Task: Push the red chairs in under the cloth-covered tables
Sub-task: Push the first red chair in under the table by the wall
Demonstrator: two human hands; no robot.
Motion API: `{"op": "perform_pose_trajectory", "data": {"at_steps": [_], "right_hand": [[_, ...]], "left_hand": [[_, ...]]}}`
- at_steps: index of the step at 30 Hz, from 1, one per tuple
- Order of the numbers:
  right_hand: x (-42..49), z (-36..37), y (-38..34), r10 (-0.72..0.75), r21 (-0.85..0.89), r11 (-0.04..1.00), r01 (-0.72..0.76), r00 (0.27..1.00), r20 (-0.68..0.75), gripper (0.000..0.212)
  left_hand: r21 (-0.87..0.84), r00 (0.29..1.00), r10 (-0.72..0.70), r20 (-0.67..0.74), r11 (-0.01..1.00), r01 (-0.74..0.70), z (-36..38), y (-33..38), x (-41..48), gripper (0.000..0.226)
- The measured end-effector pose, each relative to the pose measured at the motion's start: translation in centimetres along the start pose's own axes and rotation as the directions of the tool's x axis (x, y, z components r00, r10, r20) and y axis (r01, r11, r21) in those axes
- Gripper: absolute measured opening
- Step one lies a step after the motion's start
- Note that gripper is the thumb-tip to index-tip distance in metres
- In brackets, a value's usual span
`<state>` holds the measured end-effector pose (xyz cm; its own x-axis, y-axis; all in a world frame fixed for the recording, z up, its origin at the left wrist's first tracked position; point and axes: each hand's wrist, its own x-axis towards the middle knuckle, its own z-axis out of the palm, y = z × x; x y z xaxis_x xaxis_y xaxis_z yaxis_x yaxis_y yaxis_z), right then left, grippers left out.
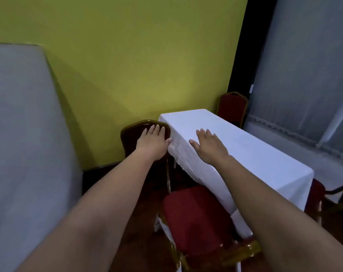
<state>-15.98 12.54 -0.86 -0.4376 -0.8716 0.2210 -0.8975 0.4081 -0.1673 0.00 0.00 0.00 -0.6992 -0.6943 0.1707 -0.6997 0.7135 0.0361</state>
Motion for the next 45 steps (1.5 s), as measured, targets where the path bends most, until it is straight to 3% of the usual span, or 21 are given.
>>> {"op": "perform_pose_trajectory", "data": {"at_steps": [6,15,33,45], "right_hand": [[-0.5,4.1,-1.6,-0.055,0.056,0.997,0.049,0.994,0.097,0.062],[1.6,10.1,-3.7,-0.079,0.132,0.99,0.057,0.983,0.164,0.057],[17.3,21.9,-11.4,-0.029,0.165,0.986,-0.005,0.979,0.2,0.068],[26.5,26.5,-11.8,0.016,0.212,0.975,-0.064,0.975,0.221,0.069]], "left_hand": [[0.037,0.989,-0.094,0.11,0.995,0.09,3.7,-3.1,-3.2,0.065],[-0.007,0.972,-0.178,0.155,0.983,0.181,8.2,-7.2,-3.5,0.064],[-0.106,0.969,-0.174,0.175,0.975,0.195,16.5,-22.3,9.7,0.063],[-0.188,0.968,-0.161,0.194,0.962,0.198,20.1,-27.1,17.7,0.064]]}}
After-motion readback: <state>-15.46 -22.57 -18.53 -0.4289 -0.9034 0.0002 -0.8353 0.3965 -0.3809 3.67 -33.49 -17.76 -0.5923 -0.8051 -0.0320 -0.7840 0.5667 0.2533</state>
